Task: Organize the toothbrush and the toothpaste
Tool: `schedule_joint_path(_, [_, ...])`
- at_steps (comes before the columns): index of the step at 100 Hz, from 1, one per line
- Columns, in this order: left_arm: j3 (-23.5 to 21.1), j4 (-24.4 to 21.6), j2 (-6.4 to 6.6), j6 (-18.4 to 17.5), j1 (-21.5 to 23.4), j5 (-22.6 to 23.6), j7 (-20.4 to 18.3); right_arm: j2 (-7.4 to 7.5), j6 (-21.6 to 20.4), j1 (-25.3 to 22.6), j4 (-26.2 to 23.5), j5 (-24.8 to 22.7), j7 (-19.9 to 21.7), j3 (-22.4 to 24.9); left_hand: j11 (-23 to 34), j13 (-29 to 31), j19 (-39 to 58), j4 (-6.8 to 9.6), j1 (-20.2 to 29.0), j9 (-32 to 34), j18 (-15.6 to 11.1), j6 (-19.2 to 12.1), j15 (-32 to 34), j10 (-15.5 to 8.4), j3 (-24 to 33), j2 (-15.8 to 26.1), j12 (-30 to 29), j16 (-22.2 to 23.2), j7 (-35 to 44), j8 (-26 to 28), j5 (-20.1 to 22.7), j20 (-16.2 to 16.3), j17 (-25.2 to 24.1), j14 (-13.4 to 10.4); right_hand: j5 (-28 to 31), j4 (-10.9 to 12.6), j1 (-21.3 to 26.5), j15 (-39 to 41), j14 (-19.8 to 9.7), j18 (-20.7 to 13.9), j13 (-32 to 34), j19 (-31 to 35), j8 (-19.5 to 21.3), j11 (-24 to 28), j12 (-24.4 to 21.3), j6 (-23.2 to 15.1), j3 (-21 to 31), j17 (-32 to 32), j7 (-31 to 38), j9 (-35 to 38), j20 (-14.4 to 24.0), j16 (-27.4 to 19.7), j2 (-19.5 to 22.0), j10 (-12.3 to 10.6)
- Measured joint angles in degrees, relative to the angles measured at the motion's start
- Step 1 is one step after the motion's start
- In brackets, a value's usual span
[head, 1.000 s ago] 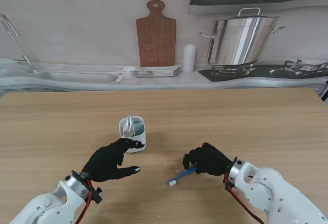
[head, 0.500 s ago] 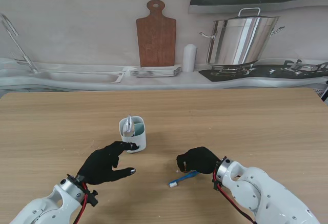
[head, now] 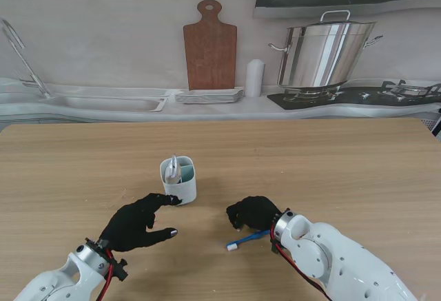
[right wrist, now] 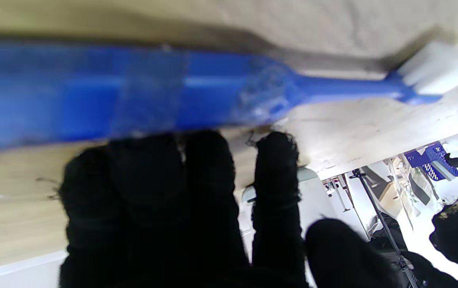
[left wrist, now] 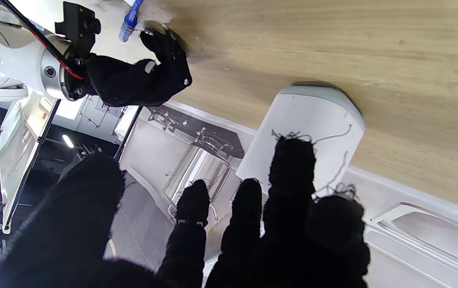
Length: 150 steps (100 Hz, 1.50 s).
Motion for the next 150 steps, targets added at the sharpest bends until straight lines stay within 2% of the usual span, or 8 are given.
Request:
schedule_joint_path(19, [-0.3,0.2,-0.04,-0.2,0.3,0.0,0.3,-0.79,0.3,0.8,0.6,-0.7,-0.6,-0.7,0.0,0.0,-0.1,0.00,0.0,0.0,0.0,0.0,0.0,0.0,0.0,0.0,0.0,0.0,0.1,0.0,0.0,0.0,0.0,0.0,-3.0,0.5,2.4,-2.0,-1.2,-1.4,-4.8,-0.9,-1.1,1.1,-0.8,2.1,0.0,-5.1,-2.1,-5.0,-0.5,-0.1,0.4,0.1])
schedule_joint_path(43, [-0.6,0.5,-0.10,-0.5,0.5,-0.2,0.7,-0.07,-4.3,-7.3,-6.8,-8.5,1.8,10.6,0.0,0.0,-0.1,0.00,0.0,0.0,0.0,0.0,0.0,0.0,0.0,0.0,0.0,0.0,0.1,0.0,0.0,0.0,0.0,0.0,-13.2,5.3,-3.3,-20.1,-0.2,0.2,-20.9,-11.4,11.4,-11.7,-0.9,7.6,-0.2,-18.9,-15.2,-22.0,-2.0,-3.7,-0.2,2.6])
schedule_joint_path(91, [-0.2,0.5,-0.11,-1.0,0.5,-0.1,0.7,2.40,-7.3,-15.4,-11.3,-19.0,0.9,17.3,0.0,0.0,-0.1,0.00,0.0,0.0,0.0,0.0,0.0,0.0,0.5,0.0,0.0,0.0,0.1,0.0,0.0,0.0,0.0,0.1,-38.0,3.9,-13.3,-24.7,2.5,-0.6,-54.4,-19.0,3.8,-12.6,-2.6,14.6,-0.4,-42.2,-25.0,-56.1,-2.9,-7.1,-4.1,8.0])
schedule_joint_path(94, [-0.2,0.5,-0.11,-1.0,0.5,-0.1,0.7,2.43,-7.1,-15.6,-11.1,-19.4,0.9,17.4,0.0,0.0,-0.1,0.00,0.0,0.0,0.0,0.0,0.0,0.0,0.5,0.0,0.0,0.0,0.1,0.0,0.0,0.0,0.0,0.1,-38.0,1.8,-15.9,-24.8,2.5,-0.6,-55.9,-19.4,1.8,-14.0,-3.5,15.3,-0.1,-43.6,-28.2,-56.2,-3.7,-7.3,-8.4,8.0])
schedule_joint_path(100, [-0.1,0.3,-0.11,-1.0,0.6,-0.1,0.5,2.43,-6.4,-16.1,-11.1,-20.2,1.0,17.9,0.0,0.0,-0.1,0.00,0.0,0.0,0.0,0.0,0.0,0.0,0.5,0.0,0.0,0.0,0.1,0.0,0.0,0.0,0.0,0.1,-38.0,-25.7,8.3,-25.0,2.5,-0.7,-58.6,-21.1,-1.5,-17.8,-4.9,15.9,-5.2,-46.4,-33.6,-56.2,-5.5,-7.8,-47.2,8.0])
schedule_joint_path(105, [-0.1,0.1,-0.10,-1.0,0.6,0.0,0.4,2.42,-5.6,-16.7,-11.1,-20.2,1.1,18.5,0.0,0.0,-0.1,0.00,0.0,0.0,0.1,0.0,0.0,0.0,0.5,0.0,0.0,0.0,0.1,0.0,0.0,0.0,0.0,0.2,-38.0,-34.8,16.4,-26.1,2.5,-0.7,-61.2,-23.0,-2.9,-21.7,-6.4,15.9,-6.4,-49.3,-38.6,-56.2,-6.9,-8.1,-64.6,8.1])
schedule_joint_path(125, [0.4,-0.6,-0.02,-0.8,0.5,0.0,-0.2,2.57,-4.3,-17.7,-11.1,-23.0,0.8,19.6,0.0,0.0,-0.1,0.00,0.0,0.0,0.1,0.0,0.0,0.0,0.5,0.0,0.0,0.0,0.2,0.0,0.0,0.0,0.0,0.3,-38.7,-36.8,34.9,-28.0,2.4,-0.7,-63.8,-23.2,16.1,-23.9,-7.4,16.0,-7.8,-50.4,-48.8,-56.2,-9.1,-9.9,-80.8,8.8])
schedule_joint_path(150, [1.2,-0.9,0.01,-0.6,0.0,0.1,-0.7,3.37,-4.1,-15.0,-8.2,-25.0,-5.5,16.7,0.0,0.0,-0.1,0.00,0.0,0.0,0.1,0.0,0.0,0.0,0.5,0.0,0.0,0.0,0.2,0.0,0.0,0.0,0.0,0.3,-36.4,-38.3,40.9,-26.5,3.6,-0.7,-51.0,-17.5,10.1,-8.4,-1.8,14.2,-7.8,-37.7,-14.9,-47.5,-3.5,-9.9,-86.7,9.3])
